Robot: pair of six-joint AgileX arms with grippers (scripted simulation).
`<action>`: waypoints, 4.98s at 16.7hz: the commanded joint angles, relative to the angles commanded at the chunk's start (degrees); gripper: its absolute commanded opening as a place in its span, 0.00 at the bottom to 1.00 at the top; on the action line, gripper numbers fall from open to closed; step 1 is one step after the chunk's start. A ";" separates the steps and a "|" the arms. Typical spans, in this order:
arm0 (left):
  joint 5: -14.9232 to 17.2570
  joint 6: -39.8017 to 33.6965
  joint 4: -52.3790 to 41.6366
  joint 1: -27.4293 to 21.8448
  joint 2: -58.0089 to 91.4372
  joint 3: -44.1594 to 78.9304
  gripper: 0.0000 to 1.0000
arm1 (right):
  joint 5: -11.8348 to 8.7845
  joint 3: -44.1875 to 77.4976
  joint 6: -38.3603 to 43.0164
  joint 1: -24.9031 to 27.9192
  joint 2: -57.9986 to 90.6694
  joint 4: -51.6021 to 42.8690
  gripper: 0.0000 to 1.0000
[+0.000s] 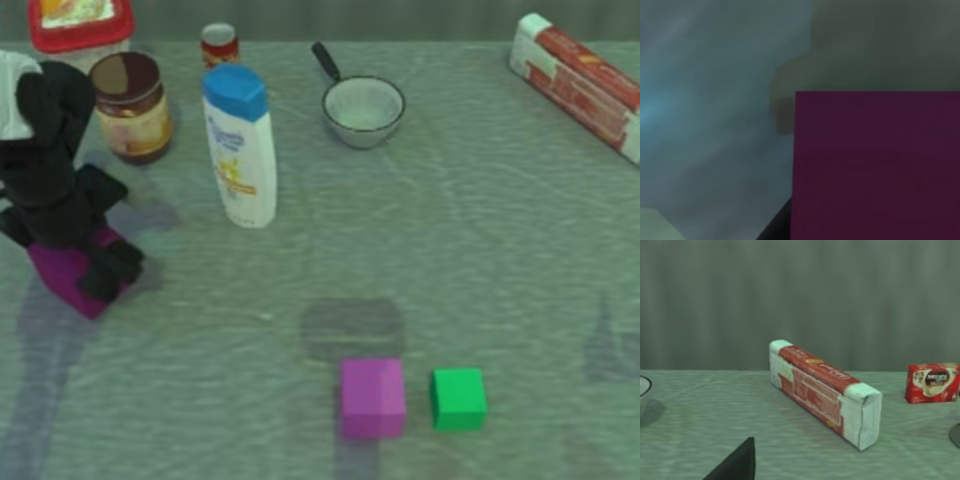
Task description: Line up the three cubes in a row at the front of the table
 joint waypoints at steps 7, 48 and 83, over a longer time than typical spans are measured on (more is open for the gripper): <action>-0.04 -0.20 -12.65 0.96 -5.06 7.26 0.00 | 0.00 0.00 0.00 0.00 0.00 0.00 1.00; -0.40 -72.63 -0.19 -34.80 -14.98 -14.45 0.00 | 0.00 0.00 0.00 0.00 0.00 0.00 1.00; -0.42 -72.93 -9.92 -34.23 -17.94 -8.85 1.00 | 0.00 0.00 0.00 0.00 0.00 0.00 1.00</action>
